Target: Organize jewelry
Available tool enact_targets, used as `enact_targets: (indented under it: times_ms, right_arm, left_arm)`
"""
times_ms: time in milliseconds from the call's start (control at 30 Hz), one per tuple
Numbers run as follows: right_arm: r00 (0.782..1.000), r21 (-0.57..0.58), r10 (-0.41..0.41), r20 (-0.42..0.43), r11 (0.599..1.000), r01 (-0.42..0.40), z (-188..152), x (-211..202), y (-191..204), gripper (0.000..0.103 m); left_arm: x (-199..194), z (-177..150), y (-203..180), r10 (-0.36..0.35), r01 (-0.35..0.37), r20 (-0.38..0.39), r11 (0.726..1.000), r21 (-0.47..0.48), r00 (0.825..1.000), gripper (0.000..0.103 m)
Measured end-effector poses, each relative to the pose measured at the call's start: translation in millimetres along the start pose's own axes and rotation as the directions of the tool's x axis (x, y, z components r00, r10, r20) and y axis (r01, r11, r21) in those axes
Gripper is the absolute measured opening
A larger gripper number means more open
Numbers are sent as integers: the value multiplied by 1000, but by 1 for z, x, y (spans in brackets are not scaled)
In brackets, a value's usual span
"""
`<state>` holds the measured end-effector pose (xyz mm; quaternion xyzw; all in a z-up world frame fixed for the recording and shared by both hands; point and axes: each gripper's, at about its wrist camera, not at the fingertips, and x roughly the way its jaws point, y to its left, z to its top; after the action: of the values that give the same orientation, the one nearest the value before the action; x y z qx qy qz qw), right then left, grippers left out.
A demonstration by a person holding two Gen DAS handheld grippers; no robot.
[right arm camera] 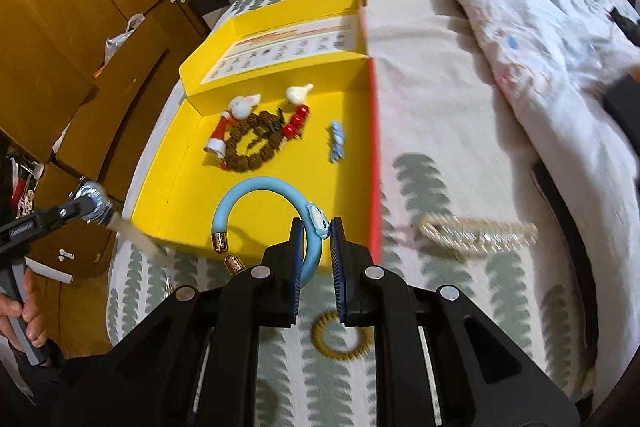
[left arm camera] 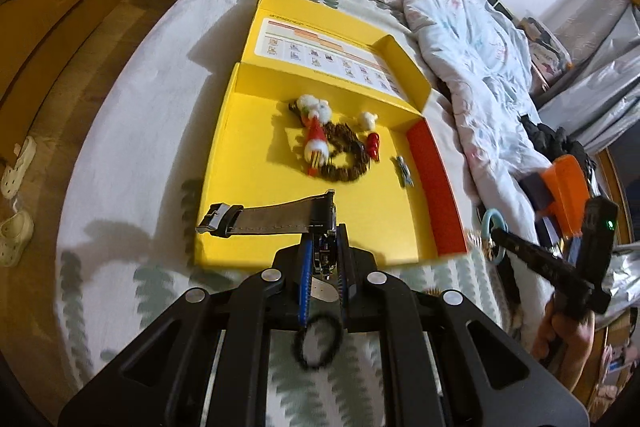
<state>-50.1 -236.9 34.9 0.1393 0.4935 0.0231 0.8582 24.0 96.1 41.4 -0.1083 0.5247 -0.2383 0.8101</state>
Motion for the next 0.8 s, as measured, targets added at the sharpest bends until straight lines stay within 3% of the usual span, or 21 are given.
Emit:
enact_targets:
  times_ms: [400, 500, 600, 800]
  right_arm:
    - [999, 49, -29, -43, 998, 31, -48, -30, -41, 14]
    - [996, 61, -51, -77, 997, 56, -56, -21, -53, 14]
    - [990, 73, -76, -121, 994, 85, -65, -10, -66, 14]
    - [975, 95, -121, -186, 986, 140, -73, 14, -81, 14]
  left_arm:
    - [-36, -67, 14, -34, 34, 2, 999, -7, 999, 10]
    - [-29, -82, 31, -10, 9, -43, 999, -34, 999, 10]
    - [-18, -93, 45, 58, -61, -98, 998, -31, 994, 10]
    - [9, -92, 66, 125, -132, -178, 991, -26, 976, 11]
